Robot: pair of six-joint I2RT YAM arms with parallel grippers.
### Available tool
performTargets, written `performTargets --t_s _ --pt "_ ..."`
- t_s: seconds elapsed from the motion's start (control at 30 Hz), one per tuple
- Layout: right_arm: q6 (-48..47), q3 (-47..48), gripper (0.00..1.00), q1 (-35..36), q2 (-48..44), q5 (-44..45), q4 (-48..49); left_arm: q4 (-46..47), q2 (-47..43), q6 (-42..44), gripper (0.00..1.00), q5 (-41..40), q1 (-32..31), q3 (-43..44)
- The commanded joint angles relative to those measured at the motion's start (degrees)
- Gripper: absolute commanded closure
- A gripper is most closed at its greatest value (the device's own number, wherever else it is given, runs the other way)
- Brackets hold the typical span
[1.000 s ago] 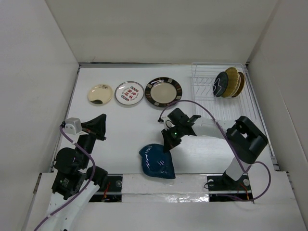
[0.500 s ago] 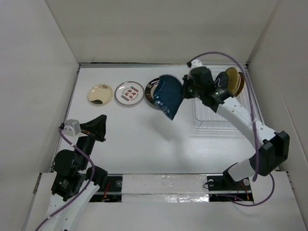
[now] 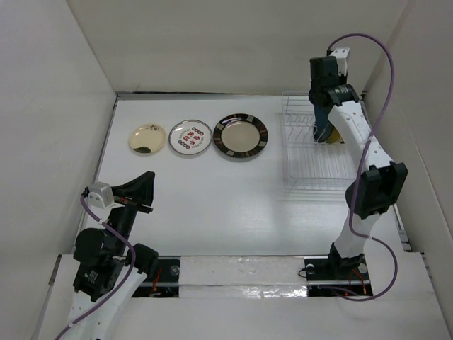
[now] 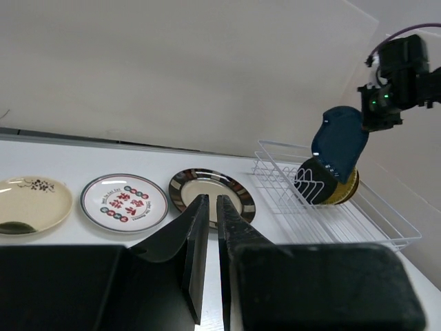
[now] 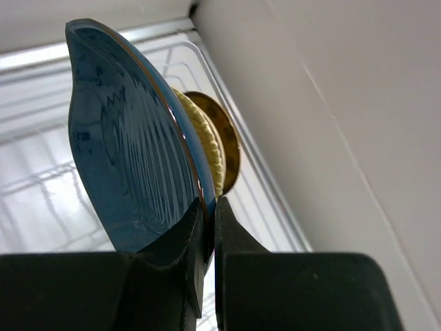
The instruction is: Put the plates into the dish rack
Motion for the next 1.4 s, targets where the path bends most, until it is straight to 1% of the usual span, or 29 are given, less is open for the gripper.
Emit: performTargets --t_s 0.0,0.3,0.53,1.0,1.2,1.23,1.27,1.3,1.37 --pt "-5.2 7.3 1.00 1.0 1.4 8.9 0.0 2.3 -1.2 -0.1 0.92 0.4 -1.5 0.6" --pt "-8.5 7.7 1.00 1.6 7.0 13.7 1.0 2.3 -0.7 -0.1 0.92 0.2 -2.1 0.6" --pt "-10.9 8.7 1.00 2.1 9.9 15.7 2.4 2.4 -0.3 -0.1 0.92 0.1 -2.1 0.6" --pt "-9.9 9.1 1.00 4.2 18.3 14.3 2.4 2.4 0.4 0.0 0.92 -0.3 -2.1 0.6" --pt "-8.5 7.1 1.00 4.2 19.5 11.7 3.5 2.3 0.9 -0.1 0.92 -0.4 -2.1 0.6" --pt "-7.6 6.6 0.97 4.2 19.5 11.0 3.5 2.3 1.0 0.0 0.92 -0.4 -2.1 0.6" --pt "-6.9 6.4 0.92 4.2 19.4 10.5 3.2 2.3 1.1 -0.1 0.92 -0.5 -2.1 0.6" --pt "-6.2 6.2 0.79 3.6 19.2 10.1 3.0 2.3 1.3 -0.1 0.92 -0.5 -2.1 0.6" --pt "-4.9 5.3 0.66 3.6 17.5 8.5 3.3 2.3 1.5 -0.1 0.92 -0.6 -2.1 0.6"
